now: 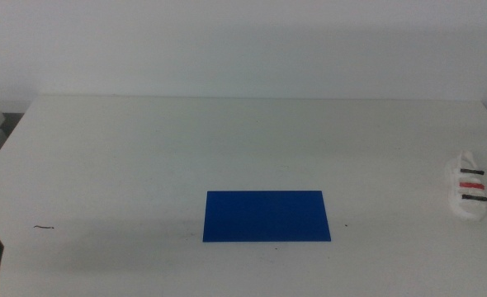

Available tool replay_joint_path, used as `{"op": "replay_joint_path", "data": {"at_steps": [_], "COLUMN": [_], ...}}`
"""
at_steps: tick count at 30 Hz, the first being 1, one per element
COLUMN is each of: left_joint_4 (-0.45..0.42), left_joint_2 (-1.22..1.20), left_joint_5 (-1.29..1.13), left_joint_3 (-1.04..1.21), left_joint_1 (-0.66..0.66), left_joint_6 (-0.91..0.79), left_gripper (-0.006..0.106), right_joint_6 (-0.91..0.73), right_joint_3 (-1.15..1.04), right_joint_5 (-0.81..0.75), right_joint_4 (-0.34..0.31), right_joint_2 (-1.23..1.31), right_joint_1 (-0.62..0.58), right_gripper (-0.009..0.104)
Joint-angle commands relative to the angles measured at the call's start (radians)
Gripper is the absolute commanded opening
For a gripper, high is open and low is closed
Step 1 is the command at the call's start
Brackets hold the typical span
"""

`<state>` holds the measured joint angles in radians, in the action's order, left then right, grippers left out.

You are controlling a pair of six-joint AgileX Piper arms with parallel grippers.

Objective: Use one arm to grab the shoe from the table and place it on the mat.

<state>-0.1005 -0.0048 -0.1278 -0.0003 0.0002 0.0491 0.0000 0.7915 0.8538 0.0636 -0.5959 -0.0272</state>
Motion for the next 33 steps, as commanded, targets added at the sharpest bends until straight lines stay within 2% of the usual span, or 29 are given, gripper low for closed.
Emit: {"op": "replay_joint_path", "data": {"at_steps": [1, 6, 9, 12, 14, 17, 19, 25, 30, 33], "left_joint_4": [0.004, 0.004, 0.004, 0.004, 0.004, 0.004, 0.004, 0.004, 0.004, 0.004], "left_joint_2": [0.005, 0.005, 0.005, 0.005, 0.005, 0.005, 0.005, 0.005, 0.005, 0.005], "left_joint_5": [0.012, 0.012, 0.012, 0.012, 0.012, 0.012, 0.012, 0.012, 0.012, 0.012], "left_joint_3": [0.0, 0.0, 0.0, 0.0, 0.0, 0.0, 0.0, 0.0, 0.0, 0.0], "left_joint_1": [0.0, 0.0, 0.0, 0.0, 0.0, 0.0, 0.0, 0.0, 0.0, 0.0], "left_joint_6": [0.001, 0.001, 0.001, 0.001, 0.001, 0.001, 0.001, 0.001, 0.001, 0.001], "left_gripper": [0.094, 0.094, 0.094, 0.094, 0.094, 0.094, 0.094, 0.094, 0.094, 0.094], "right_joint_6": [0.027, 0.027, 0.039, 0.038, 0.036, 0.033, 0.034, 0.049, 0.063, 0.063], "right_joint_3": [0.117, 0.366, 0.471, 0.533, 0.55, 0.552, 0.552, 0.552, 0.552, 0.552], "right_joint_5": [0.15, 0.346, 0.367, 0.367, 0.367, 0.283, 0.221, 0.007, -0.111, -0.136], "right_joint_4": [0.003, -0.042, -0.076, -0.146, -0.138, -0.124, -0.138, -0.134, -0.134, -0.134], "right_joint_2": [-0.144, -0.489, -0.66, -0.804, -0.893, -1.004, -1.076, -1.244, -1.354, -1.399], "right_joint_1": [0.008, 0.008, 0.008, 0.008, 0.037, 0.091, 0.113, 0.127, 0.127, 0.127], "right_gripper": [0.093, 0.093, 0.093, 0.093, 0.093, 0.093, 0.093, 0.093, 0.093, 0.085]}}
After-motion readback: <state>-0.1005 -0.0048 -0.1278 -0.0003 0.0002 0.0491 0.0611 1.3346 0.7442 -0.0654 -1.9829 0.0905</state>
